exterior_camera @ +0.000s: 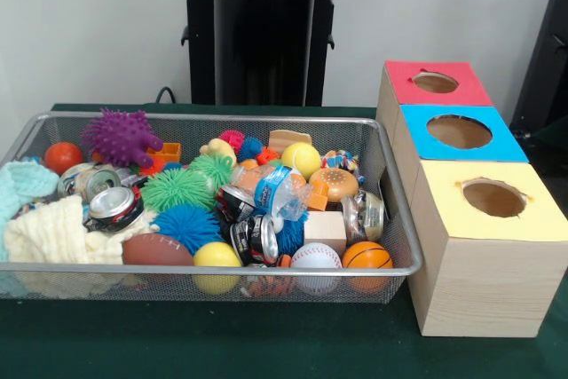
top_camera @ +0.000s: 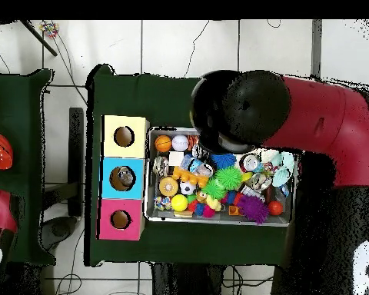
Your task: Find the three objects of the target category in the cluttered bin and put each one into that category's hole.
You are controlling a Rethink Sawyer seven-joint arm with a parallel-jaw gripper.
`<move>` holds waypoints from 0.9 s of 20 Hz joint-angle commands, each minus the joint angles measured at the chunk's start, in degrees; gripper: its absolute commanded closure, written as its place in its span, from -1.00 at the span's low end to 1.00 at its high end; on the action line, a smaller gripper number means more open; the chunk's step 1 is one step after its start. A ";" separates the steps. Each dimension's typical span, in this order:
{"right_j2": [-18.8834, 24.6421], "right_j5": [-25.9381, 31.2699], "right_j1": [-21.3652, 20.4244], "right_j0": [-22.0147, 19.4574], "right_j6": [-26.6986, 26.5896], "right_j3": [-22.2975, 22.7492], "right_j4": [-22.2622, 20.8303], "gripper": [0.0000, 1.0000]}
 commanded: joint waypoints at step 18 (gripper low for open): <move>5.58 -12.39 13.80 -4.25 -7.62 1.51 -6.11 1.00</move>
